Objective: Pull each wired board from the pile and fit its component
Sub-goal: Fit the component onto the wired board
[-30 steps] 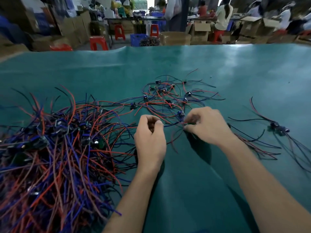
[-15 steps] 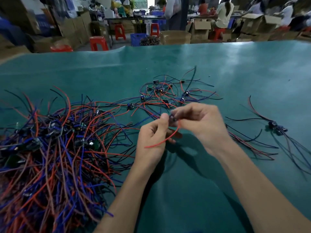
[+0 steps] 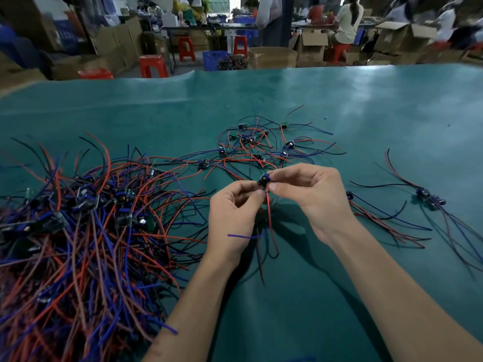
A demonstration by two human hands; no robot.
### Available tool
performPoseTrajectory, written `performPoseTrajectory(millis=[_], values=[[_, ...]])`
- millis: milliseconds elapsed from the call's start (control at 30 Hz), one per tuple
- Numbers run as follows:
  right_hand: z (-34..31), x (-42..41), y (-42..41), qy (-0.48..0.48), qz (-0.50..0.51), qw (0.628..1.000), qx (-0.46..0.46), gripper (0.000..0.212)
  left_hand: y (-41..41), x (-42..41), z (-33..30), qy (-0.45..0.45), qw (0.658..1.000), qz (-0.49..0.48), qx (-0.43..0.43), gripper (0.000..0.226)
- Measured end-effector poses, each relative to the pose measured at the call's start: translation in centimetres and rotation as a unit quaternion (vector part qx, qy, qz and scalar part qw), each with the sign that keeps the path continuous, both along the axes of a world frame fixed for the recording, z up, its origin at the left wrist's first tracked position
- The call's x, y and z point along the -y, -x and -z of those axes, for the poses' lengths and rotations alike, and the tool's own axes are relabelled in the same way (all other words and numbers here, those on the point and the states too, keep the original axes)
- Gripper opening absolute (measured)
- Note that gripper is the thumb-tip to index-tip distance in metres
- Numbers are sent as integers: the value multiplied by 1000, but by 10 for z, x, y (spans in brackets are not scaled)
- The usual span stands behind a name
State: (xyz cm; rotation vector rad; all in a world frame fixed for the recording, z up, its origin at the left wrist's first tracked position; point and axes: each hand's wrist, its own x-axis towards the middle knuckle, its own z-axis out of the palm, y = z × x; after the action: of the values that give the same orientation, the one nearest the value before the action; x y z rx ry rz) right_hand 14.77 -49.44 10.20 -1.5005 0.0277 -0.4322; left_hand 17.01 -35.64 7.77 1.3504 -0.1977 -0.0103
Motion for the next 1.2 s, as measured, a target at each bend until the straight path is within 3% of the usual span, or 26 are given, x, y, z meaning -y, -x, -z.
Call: performPoseTrajectory(millis=[233, 467, 533, 667, 800, 867, 933, 967, 1067, 1200], values=[[3, -2, 0, 71, 10, 997, 4, 37, -3, 2, 0, -27, 999, 2, 21, 32], [4, 0, -2, 97, 21, 995, 16, 13, -3, 1, 1, -71, 996, 16, 42, 35], [5, -2, -5, 82, 55, 995, 34, 5, -4, 2, 2, -83, 996, 14, 42, 34], [9, -9, -6, 20, 157, 987, 16, 11, -4, 2, 3, -75, 996, 27, 38, 35], [12, -24, -3, 134, 292, 946, 33, 32, -3, 0, 4, -58, 997, 0, 41, 30], [12, -25, -1, 207, 330, 921, 23, 32, -4, -1, 5, -60, 997, -10, 42, 26], [11, -27, 0, 229, 323, 917, -39, 32, -3, -1, 5, -66, 997, -13, 40, 24], [11, -27, -1, 191, 307, 930, -69, 33, -3, -1, 5, -65, 997, -14, 38, 23], [4, -26, -1, -30, 177, 974, -141, 36, -2, 1, 4, -59, 997, -8, 42, 24], [4, -20, -3, -33, 66, 987, -140, 23, -3, 0, 3, -64, 997, -5, 44, 23]])
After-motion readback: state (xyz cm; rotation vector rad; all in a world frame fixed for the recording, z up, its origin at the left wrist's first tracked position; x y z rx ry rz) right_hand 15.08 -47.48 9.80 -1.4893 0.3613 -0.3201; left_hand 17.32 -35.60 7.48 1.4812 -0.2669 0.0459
